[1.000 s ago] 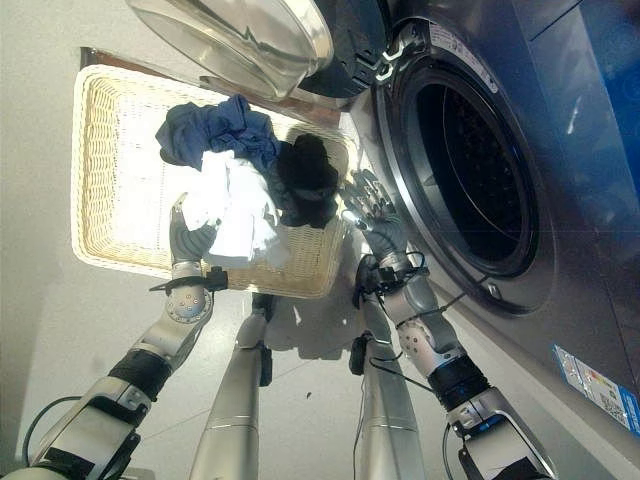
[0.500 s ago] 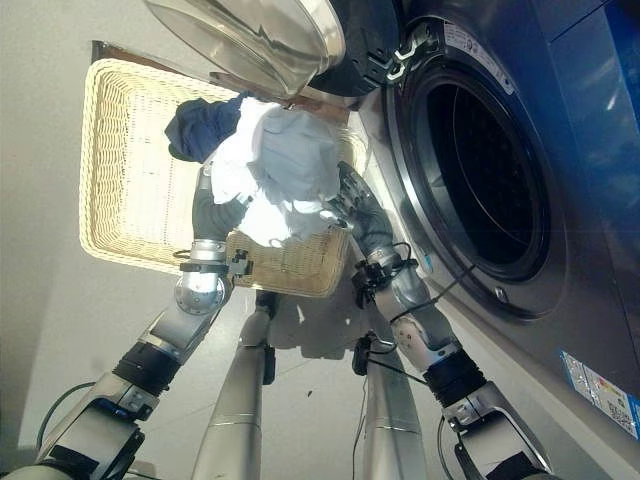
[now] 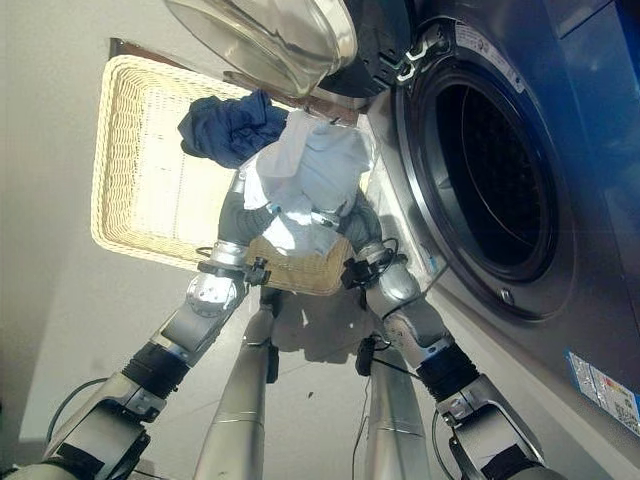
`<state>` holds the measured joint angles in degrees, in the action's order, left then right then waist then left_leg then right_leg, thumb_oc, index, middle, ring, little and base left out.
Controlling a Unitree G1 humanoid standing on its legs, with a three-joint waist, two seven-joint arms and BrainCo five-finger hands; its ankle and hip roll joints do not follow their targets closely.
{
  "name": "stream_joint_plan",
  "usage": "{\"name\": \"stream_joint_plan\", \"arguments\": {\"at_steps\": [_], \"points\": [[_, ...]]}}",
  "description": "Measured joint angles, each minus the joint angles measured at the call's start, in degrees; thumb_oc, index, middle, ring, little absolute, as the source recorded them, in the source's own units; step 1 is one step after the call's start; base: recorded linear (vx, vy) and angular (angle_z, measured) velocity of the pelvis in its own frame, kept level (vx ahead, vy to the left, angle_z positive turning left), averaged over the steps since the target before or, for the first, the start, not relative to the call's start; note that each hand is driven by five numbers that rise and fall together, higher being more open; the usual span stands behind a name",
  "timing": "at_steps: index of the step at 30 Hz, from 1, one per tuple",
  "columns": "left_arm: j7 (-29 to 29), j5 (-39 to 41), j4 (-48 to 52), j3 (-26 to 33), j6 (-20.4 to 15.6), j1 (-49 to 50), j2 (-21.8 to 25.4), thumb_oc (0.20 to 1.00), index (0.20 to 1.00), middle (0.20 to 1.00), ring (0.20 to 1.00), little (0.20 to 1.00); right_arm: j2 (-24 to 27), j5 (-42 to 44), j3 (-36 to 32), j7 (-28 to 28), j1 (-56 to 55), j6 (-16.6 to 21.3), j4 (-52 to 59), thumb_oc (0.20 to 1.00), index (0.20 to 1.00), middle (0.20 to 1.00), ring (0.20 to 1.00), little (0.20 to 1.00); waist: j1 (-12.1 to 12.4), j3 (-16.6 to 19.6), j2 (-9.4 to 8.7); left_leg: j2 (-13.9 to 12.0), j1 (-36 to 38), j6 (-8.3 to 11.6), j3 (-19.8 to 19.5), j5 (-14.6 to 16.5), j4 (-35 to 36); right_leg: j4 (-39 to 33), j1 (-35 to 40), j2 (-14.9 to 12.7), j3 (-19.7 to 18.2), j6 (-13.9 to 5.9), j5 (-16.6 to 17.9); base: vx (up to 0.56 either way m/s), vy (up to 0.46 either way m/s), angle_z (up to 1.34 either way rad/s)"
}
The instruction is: Put the clothes into the washing machine.
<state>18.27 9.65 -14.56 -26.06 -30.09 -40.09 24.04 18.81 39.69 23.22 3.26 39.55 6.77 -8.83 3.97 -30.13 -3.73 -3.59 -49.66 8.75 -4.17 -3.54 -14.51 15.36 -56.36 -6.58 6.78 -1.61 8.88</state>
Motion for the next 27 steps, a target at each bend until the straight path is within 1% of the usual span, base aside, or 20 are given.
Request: {"name": "stream_joint_plan", "arguments": {"at_steps": [5, 6, 7, 8, 15, 24, 25, 26, 27], "points": [[-0.42, 0.04, 0.0, 0.02, 0.01, -0.03, -0.39, 0.2, 0.2, 0.2, 0.2, 0.2, 0.01, 0.56, 0.69, -1.36, 0.6, -2.26, 0.29, 1.0, 1.0, 1.0, 1.0, 1.0, -0.03, 0.0, 0.0, 0.04, -0.01, -0.01, -0.09, -0.03, 0.07, 0.03, 0.0, -0.05, 0.05, -0.05, -0.04, 0.0, 0.0, 0.0], [-0.66, 0.04, 0.0, 0.02, 0.0, -0.03, -0.46, 0.2, 0.2, 0.2, 0.2, 0.2, 0.04, 0.57, 0.68, -1.39, 0.81, -2.77, 0.29, 0.677, 0.677, 0.677, 0.677, 0.677, -0.02, 0.0, 0.0, 0.05, -0.01, -0.01, -0.14, -0.03, 0.1, 0.04, 0.0, -0.06, 0.06, -0.05, -0.05, 0.0, 0.0, 0.0], [-0.66, 0.04, 0.0, 0.02, 0.0, -0.03, -0.46, 0.2, 0.2, 0.2, 0.2, 0.2, 0.04, 0.57, 0.68, -1.39, 0.81, -2.77, 0.29, 0.677, 0.677, 0.677, 0.677, 0.677, -0.02, 0.0, 0.0, 0.05, -0.01, -0.01, -0.14, -0.03, 0.1, 0.04, 0.0, -0.06, 0.06, -0.05, -0.05, 0.0, 0.0, 0.0], [-0.97, 0.04, 0.05, 0.02, 0.0, -0.13, -0.48, 0.2, 0.2, 0.2, 0.2, 0.2, 0.07, 0.82, 0.7, -1.38, 0.9, -3.32, 0.29, 0.2, 0.2, 0.2, 0.2, 0.2, -0.02, 0.0, 0.0, 0.08, -0.01, -0.02, -0.16, -0.03, 0.12, 0.04, 0.0, -0.08, 0.07, -0.05, -0.06, 0.0, 0.0, 0.0], [-2.99, 0.04, 1.83, -0.06, -0.04, -0.12, -0.97, 0.2, 0.2, 0.2, 0.2, 0.2, -0.2, 2.72, 0.55, -1.56, 0.84, -2.97, 0.82, 0.2, 0.2, 0.2, 0.2, 0.2, -0.12, -0.01, 0.02, 0.46, -0.01, -0.11, -0.4, -0.09, 0.11, 0.3, 0.0, -0.41, 0.14, -0.06, -0.08, 0.0, 0.0, 0.0], [-2.92, 0.02, 2.28, 0.15, -0.6, -0.17, -1.67, 0.2, 0.2, 0.2, 0.2, 0.2, -0.2, 2.76, 0.21, -1.48, 0.71, -2.43, 1.0, 0.2, 0.2, 0.2, 0.2, 0.2, -0.18, -0.01, 0.02, 0.94, -0.02, -0.3, -0.61, -0.22, 0.12, 0.4, 0.0, -0.83, 0.14, -0.07, -0.08, 0.0, 0.002, 0.01], [-2.89, 0.01, 2.28, 0.15, -0.6, -0.17, -1.68, 0.269, 0.269, 0.269, 0.269, 0.269, -0.2, 2.76, 0.2, -1.48, 0.7, -2.4, 1.0, 0.2, 0.2, 0.2, 0.2, 0.2, -0.19, -0.01, 0.02, 0.94, -0.02, -0.3, -0.61, -0.22, 0.12, 0.4, 0.0, -0.83, 0.14, -0.07, -0.08, 0.0, 0.0, 0.0], [-2.64, -0.16, 2.28, 0.11, -0.6, -0.23, -1.67, 0.526, 0.526, 0.526, 0.526, 0.526, -0.22, 2.76, 0.2, -1.48, 0.71, -2.27, 1.0, 0.2, 0.2, 0.2, 0.2, 0.2, -0.21, -0.01, 0.02, 0.94, -0.02, -0.31, -0.61, -0.23, 0.12, 0.4, 0.0, -0.82, 0.14, -0.07, -0.08, 0.0, 0.0, 0.0], [-2.28, -0.46, 2.29, 0.1, -0.6, -0.26, -1.69, 0.909, 0.909, 0.909, 0.909, 0.909, -0.24, 2.77, 0.2, -1.47, 0.71, -2.15, 1.0, 0.2, 0.2, 0.2, 0.2, 0.2, -0.2, -0.01, 0.02, 0.94, -0.02, -0.3, -0.61, -0.22, 0.12, 0.4, 0.0, -0.82, 0.14, -0.07, -0.08, 0.0, 0.0, 0.0]]}}
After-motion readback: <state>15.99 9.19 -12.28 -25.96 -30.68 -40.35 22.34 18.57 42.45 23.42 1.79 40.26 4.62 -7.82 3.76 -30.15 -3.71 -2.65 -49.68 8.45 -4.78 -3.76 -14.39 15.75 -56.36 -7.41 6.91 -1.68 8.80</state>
